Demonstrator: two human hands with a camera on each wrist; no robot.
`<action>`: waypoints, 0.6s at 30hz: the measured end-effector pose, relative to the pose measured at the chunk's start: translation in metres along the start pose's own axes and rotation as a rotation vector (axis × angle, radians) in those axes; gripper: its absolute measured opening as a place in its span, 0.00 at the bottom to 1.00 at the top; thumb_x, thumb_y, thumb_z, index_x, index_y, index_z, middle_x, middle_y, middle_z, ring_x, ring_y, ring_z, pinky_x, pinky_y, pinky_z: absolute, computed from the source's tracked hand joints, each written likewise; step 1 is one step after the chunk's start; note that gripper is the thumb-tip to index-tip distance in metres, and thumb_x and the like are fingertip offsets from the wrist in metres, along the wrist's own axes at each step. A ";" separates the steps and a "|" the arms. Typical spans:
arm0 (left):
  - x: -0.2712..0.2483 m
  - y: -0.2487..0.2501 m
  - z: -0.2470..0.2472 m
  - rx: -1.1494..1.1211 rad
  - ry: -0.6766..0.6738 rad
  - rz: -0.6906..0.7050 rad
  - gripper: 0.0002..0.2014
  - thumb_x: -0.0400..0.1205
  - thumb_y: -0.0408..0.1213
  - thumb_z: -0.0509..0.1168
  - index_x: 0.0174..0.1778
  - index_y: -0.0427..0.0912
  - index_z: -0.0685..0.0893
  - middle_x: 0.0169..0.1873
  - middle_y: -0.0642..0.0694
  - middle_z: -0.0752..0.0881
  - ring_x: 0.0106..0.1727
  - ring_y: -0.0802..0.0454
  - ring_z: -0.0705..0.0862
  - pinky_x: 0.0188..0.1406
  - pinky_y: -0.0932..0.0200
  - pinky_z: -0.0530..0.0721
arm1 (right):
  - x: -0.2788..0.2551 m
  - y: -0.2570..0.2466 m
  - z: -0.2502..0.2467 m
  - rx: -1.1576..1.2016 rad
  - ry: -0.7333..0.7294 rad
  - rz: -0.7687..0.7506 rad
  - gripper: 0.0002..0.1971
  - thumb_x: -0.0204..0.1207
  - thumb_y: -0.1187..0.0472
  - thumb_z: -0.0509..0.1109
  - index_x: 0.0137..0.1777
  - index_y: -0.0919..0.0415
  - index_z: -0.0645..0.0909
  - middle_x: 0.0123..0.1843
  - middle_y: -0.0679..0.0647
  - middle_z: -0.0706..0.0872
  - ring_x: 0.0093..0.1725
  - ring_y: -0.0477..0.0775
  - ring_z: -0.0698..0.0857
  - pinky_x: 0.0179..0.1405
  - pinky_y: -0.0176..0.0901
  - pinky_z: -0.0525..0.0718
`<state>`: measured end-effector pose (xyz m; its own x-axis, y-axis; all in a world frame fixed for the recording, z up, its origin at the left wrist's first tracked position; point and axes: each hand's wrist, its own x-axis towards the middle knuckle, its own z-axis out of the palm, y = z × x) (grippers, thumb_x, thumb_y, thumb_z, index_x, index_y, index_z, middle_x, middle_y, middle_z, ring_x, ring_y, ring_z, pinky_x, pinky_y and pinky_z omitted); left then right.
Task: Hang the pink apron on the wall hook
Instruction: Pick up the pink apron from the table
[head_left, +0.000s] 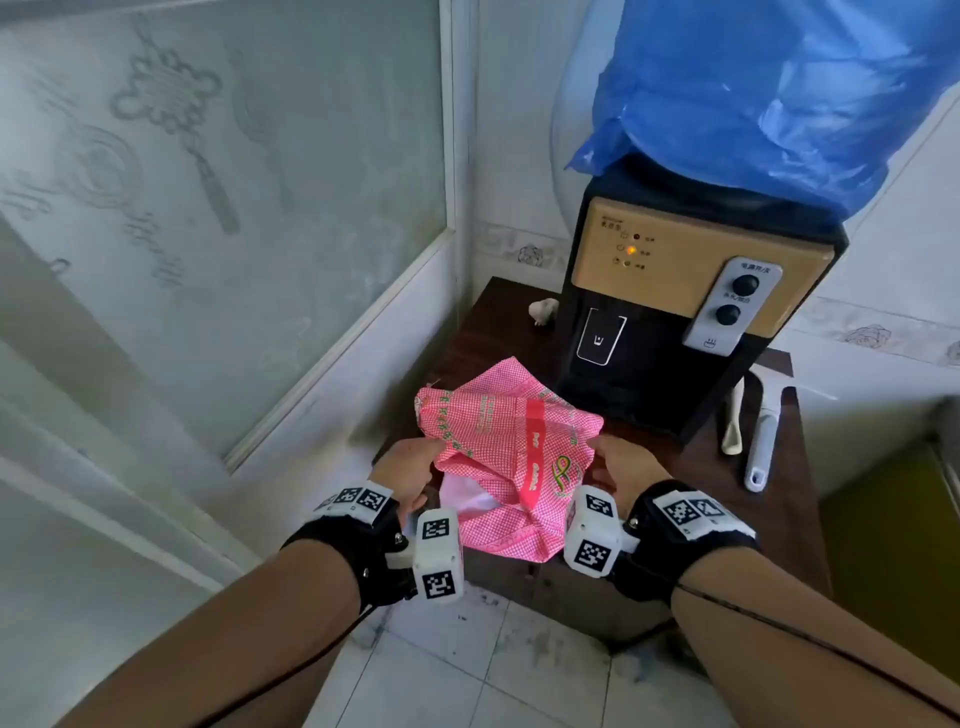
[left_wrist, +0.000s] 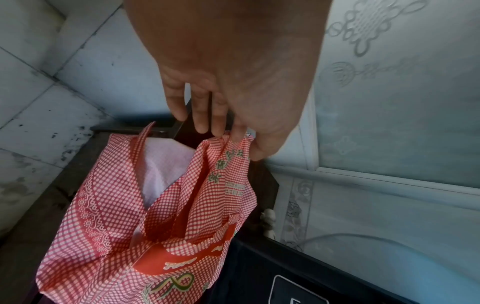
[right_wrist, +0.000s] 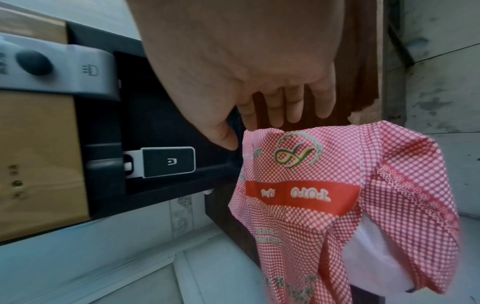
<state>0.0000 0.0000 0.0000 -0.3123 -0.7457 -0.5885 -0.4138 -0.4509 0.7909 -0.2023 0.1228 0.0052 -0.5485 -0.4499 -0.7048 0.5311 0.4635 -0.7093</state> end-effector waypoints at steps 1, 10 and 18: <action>0.003 -0.001 0.005 -0.043 -0.023 0.009 0.09 0.82 0.43 0.62 0.51 0.43 0.81 0.35 0.50 0.74 0.42 0.50 0.75 0.37 0.57 0.72 | 0.004 0.001 0.000 -0.002 -0.008 0.001 0.09 0.79 0.57 0.65 0.38 0.57 0.73 0.35 0.54 0.74 0.31 0.52 0.74 0.28 0.45 0.75; 0.025 -0.013 0.022 -0.198 -0.018 -0.042 0.20 0.84 0.37 0.62 0.71 0.33 0.75 0.38 0.50 0.78 0.37 0.56 0.76 0.53 0.50 0.75 | 0.034 0.013 0.008 -0.015 -0.002 0.010 0.09 0.76 0.51 0.69 0.41 0.55 0.78 0.43 0.55 0.83 0.40 0.55 0.82 0.58 0.58 0.83; 0.024 -0.011 0.014 -0.127 -0.081 -0.080 0.20 0.83 0.46 0.61 0.69 0.41 0.77 0.55 0.47 0.85 0.54 0.47 0.85 0.50 0.51 0.80 | 0.017 0.009 0.031 -0.052 -0.094 0.065 0.18 0.75 0.67 0.71 0.64 0.70 0.79 0.59 0.73 0.87 0.50 0.68 0.88 0.56 0.68 0.86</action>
<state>-0.0154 -0.0062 -0.0251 -0.3524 -0.6656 -0.6578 -0.3303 -0.5692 0.7529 -0.1869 0.0958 -0.0138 -0.4497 -0.4862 -0.7493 0.5283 0.5316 -0.6620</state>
